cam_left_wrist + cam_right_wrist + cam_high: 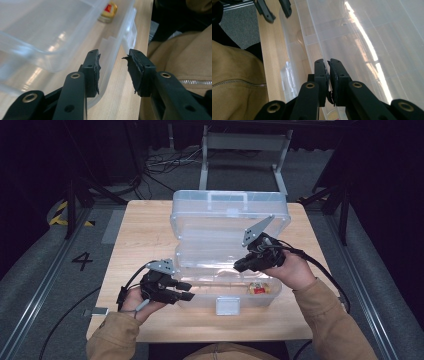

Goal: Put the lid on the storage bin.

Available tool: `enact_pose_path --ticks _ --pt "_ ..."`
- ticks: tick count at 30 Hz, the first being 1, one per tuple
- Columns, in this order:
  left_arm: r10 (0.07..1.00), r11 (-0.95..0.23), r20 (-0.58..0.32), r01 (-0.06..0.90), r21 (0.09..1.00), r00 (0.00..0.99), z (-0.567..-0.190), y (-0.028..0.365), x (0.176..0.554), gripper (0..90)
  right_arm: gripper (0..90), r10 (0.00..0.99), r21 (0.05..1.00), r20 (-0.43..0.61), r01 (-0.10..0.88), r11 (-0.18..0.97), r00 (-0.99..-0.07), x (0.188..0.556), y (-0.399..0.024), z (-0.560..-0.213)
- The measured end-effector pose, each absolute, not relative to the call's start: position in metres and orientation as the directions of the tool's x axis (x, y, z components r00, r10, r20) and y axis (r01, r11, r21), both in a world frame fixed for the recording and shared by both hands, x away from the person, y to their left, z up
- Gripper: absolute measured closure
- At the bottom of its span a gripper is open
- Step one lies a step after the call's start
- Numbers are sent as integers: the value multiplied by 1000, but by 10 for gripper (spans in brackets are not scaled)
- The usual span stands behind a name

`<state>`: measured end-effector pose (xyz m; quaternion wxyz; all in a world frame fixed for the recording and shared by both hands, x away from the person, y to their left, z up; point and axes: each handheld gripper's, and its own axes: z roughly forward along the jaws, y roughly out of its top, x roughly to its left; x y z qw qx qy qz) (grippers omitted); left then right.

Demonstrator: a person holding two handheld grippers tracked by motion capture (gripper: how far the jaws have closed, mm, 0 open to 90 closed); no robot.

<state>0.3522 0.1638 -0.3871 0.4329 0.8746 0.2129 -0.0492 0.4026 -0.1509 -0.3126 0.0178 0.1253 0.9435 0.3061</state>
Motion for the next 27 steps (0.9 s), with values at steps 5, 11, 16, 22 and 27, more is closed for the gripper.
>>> enact_pose_path --ticks 5,11,16,22,27 --pt "361 -520 -278 440 732 890 -379 167 355 636 844 257 583 42 232 779 -966 401 -151 -313" --pt "370 -490 -268 432 758 890 -364 169 355 683 842 262 584 42 237 777 -964 401 -152 -313" --pt "384 -450 -256 422 787 887 -354 172 356 739 841 266 584 44 241 775 -963 401 -152 -313" --pt "408 -390 -261 425 817 875 -347 178 361 846 840 273 589 44 246 770 -961 400 -152 -313" --pt "434 -342 -252 417 842 865 -340 181 363 889 838 280 590 44 251 767 -959 399 -153 -314"
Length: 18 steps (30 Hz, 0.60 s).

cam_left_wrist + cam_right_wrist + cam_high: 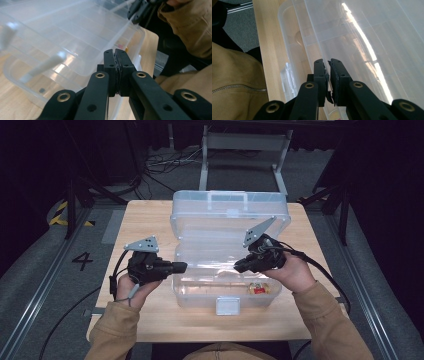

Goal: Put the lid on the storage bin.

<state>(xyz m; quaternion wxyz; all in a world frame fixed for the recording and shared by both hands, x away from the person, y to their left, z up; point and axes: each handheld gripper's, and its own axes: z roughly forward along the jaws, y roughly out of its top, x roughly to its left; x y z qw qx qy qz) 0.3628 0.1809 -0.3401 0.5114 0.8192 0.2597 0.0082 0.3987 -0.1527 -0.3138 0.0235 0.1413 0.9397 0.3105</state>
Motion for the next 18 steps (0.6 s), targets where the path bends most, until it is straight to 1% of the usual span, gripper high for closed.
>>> enact_pose_path --ticks 11,18 --pt "487 -265 -262 427 864 833 -331 181 366 893 834 291 602 57 265 753 -955 396 -155 -317" --pt "523 -211 -271 431 877 808 -328 185 368 893 828 299 601 44 264 754 -953 392 -155 -318"
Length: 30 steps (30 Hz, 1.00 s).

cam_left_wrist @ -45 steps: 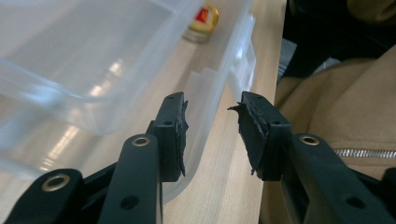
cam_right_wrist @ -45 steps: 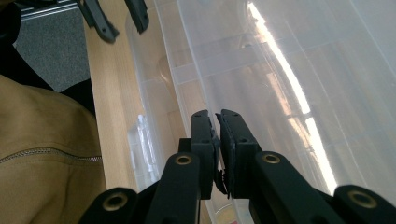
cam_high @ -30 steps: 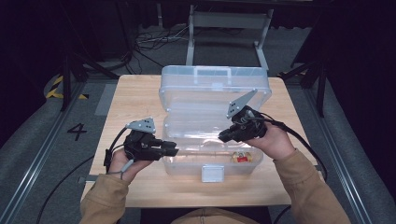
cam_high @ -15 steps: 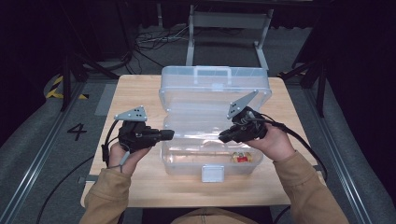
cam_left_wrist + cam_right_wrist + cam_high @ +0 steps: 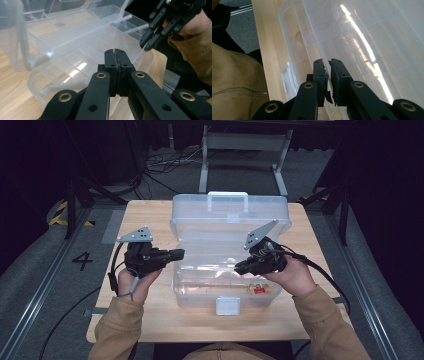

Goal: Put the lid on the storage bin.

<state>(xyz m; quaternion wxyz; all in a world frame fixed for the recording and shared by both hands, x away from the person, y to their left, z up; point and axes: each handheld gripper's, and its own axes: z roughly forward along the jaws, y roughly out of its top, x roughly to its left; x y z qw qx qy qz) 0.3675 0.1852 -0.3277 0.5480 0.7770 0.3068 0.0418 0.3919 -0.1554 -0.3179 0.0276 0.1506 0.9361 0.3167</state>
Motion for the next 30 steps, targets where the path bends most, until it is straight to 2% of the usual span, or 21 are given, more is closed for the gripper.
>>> enact_pose_path --ticks 10,12,17,30 --pt "561 -192 -271 442 876 782 -327 182 366 896 818 324 618 7 258 743 -946 374 -168 -321" --pt "557 -215 -271 452 866 785 -329 181 366 897 860 315 624 10 252 740 -949 370 -170 -323" --pt "557 -227 -270 456 861 785 -331 178 364 897 884 330 713 1 232 661 -944 355 -187 -318" --pt "559 -253 -250 450 857 790 -328 179 360 897 894 413 806 39 273 525 -910 350 -230 -323"
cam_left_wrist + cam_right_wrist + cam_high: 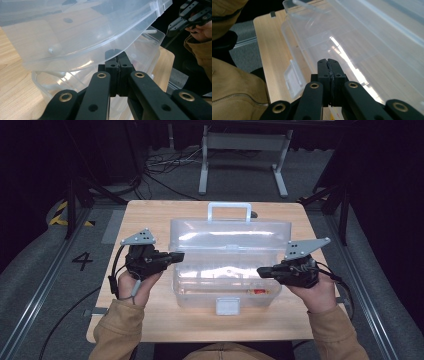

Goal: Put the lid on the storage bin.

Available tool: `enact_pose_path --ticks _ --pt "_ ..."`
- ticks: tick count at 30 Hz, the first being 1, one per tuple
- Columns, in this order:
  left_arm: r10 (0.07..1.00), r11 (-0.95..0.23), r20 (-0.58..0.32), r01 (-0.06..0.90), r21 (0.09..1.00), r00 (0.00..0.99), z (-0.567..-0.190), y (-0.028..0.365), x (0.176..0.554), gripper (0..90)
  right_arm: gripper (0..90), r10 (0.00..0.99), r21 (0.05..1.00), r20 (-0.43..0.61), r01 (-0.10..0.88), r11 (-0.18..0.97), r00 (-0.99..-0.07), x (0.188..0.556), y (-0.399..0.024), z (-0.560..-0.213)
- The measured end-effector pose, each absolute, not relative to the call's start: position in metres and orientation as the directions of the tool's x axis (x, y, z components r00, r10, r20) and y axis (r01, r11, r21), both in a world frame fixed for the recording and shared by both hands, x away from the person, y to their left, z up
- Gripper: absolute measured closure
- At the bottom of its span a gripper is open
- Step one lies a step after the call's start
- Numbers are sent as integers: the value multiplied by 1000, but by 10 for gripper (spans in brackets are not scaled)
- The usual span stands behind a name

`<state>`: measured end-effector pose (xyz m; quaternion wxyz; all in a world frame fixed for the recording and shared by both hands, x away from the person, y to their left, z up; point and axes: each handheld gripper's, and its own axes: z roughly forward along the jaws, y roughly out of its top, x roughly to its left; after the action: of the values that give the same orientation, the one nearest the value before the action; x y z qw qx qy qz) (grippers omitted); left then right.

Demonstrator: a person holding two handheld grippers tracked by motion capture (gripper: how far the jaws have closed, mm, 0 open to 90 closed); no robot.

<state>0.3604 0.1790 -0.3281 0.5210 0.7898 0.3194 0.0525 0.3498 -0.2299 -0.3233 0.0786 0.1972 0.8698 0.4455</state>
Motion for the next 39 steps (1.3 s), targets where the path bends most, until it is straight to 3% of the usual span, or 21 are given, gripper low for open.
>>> enact_pose_path --ticks 17,39 --pt "551 -276 -246 452 848 797 -328 179 359 896 897 500 860 67 305 410 -863 350 -271 -329" --pt "546 -352 -241 480 804 803 -330 180 354 896 898 576 821 139 419 388 -805 365 -283 -337"
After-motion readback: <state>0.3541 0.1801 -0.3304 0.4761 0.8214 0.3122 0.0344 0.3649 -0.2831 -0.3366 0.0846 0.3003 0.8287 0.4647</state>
